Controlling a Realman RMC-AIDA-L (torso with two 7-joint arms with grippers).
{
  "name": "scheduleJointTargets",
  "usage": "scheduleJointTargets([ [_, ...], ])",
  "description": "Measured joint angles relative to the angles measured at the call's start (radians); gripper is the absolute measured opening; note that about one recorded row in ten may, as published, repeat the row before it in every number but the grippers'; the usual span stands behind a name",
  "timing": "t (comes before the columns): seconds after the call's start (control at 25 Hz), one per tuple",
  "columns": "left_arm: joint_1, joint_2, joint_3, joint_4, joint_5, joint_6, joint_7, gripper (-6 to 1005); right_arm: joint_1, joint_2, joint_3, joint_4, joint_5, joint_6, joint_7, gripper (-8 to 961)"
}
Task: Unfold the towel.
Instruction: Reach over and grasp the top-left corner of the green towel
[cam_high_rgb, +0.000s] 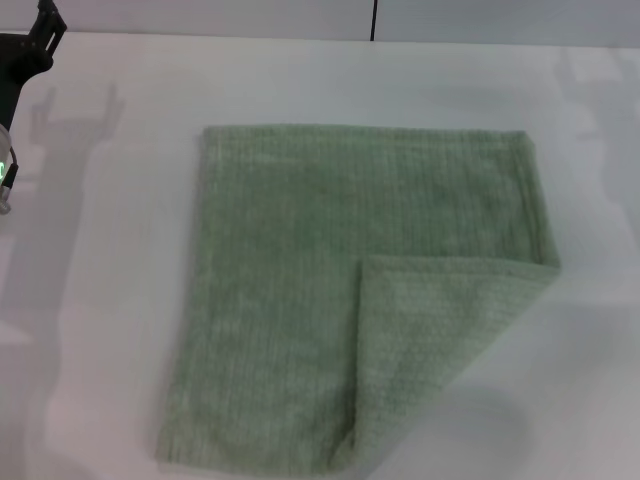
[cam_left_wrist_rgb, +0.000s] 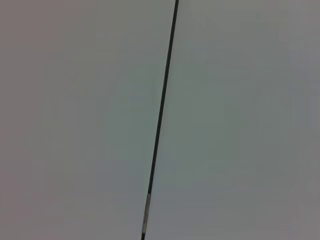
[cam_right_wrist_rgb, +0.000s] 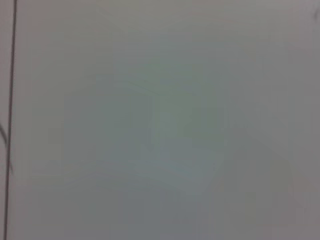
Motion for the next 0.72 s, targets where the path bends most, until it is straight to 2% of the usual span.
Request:
scheduleJointTargets([
  [0.36,-0.034,0.001,0.004,0.007,0.007,-0.058,0.007,859,0.001,0.0,0.0,0.003,0.0,0.01,0.004,712],
  [0.72,-0.021,0.002,0.011,-0.023,0.011,-0.104,-0.061,860,0.003,-0.001,-0.001,-0.005,0.0,0.051,0.0,713],
])
